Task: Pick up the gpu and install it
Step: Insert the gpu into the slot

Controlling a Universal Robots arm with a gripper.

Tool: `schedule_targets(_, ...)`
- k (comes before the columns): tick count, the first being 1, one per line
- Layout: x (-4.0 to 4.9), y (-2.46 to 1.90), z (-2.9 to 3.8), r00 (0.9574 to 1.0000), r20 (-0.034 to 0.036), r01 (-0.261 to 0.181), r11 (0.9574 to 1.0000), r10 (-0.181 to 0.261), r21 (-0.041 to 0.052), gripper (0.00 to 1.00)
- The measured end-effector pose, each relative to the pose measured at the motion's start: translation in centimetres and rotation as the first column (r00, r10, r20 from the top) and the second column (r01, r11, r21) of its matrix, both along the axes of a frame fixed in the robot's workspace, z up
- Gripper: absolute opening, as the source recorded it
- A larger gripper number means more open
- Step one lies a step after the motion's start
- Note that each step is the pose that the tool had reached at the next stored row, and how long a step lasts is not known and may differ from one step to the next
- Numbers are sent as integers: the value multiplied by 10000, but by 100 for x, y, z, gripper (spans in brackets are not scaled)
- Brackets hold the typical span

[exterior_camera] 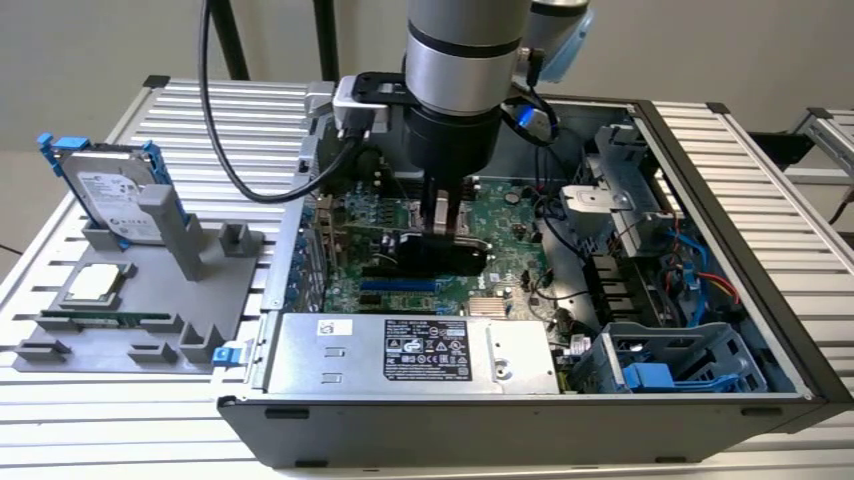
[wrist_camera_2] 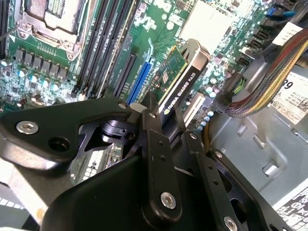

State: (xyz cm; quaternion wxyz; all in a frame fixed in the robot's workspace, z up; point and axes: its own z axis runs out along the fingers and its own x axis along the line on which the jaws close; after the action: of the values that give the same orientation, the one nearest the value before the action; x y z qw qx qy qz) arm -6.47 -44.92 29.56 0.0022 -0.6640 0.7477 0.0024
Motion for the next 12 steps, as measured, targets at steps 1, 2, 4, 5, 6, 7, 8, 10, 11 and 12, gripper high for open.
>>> schedule_targets(1,-14,0,-11,10000,0,4,10000,-4,0,0)
schedule_targets(2,-28,0,-22,10000,0,9,10000,-9,0,0)
schedule_targets(4,-56,0,-46,10000,0,14,10000,-14,0,0)
schedule_targets(5,-71,0,-59,10000,0,16,10000,-16,1,0)
schedule_targets(6,-85,0,-69,10000,0,17,10000,-17,1,0)
schedule_targets(7,-95,0,-76,10000,0,18,10000,-18,1,0)
schedule_targets(8,-101,0,-82,10000,0,18,10000,-18,0,0)
schedule_targets(10,-107,-4,-97,10000,-1,17,10000,-17,0,0)
schedule_targets(11,-108,-5,-110,10000,-1,16,10000,-16,0,0)
schedule_targets(12,-112,-5,-127,10000,0,17,10000,-17,1,0)
